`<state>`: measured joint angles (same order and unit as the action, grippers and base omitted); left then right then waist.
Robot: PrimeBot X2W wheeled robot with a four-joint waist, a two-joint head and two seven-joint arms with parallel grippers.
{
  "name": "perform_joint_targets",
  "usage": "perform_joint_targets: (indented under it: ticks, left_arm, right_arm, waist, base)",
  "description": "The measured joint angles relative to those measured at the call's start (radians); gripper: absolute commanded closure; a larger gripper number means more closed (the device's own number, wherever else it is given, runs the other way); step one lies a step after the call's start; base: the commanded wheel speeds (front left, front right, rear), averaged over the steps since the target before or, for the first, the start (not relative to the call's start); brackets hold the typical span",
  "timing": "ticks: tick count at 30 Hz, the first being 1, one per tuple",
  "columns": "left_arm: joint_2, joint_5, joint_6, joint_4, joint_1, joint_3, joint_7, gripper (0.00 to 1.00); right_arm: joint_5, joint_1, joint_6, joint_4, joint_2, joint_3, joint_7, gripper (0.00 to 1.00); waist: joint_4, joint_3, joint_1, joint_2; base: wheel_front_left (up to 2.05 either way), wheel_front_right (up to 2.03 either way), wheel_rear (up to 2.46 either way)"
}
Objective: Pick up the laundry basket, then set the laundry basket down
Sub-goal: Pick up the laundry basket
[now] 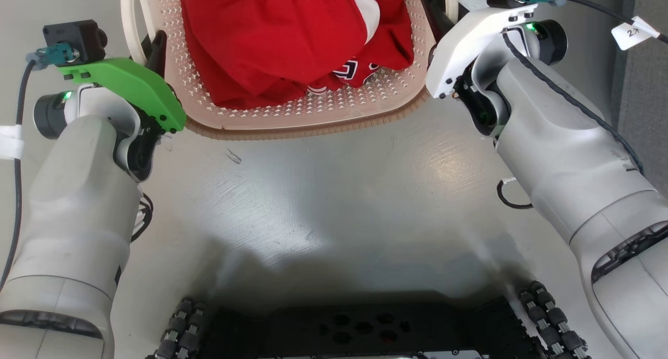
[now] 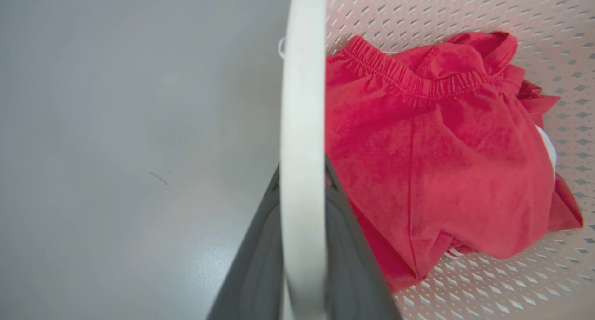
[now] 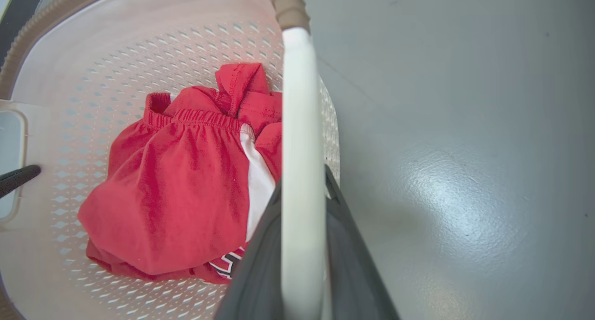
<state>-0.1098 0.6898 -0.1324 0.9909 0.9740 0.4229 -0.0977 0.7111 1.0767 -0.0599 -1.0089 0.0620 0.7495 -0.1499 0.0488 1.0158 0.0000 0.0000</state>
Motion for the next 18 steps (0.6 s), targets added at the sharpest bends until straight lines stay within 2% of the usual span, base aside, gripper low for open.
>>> perform_joint_targets:
  ticks: [8,18]
  left_arm:
    - [0.001,0.029,0.0,0.024,-0.001,0.03,-0.019,1.0]
    - [0.007,0.052,0.0,0.061,-0.039,0.083,-0.017,1.0]
  right_arm:
    - [0.029,-0.001,0.0,-0.018,0.001,0.033,-0.02,1.0]
    - [0.086,-0.058,-0.005,-0.036,0.001,0.079,-0.031,1.0]
  waist:
    - [-0.001,-0.027,0.0,0.0]
    - [-0.004,-0.125,0.0,0.0]
  base:
    - [0.0,0.0,0.0]
    - [0.0,0.0,0.0]
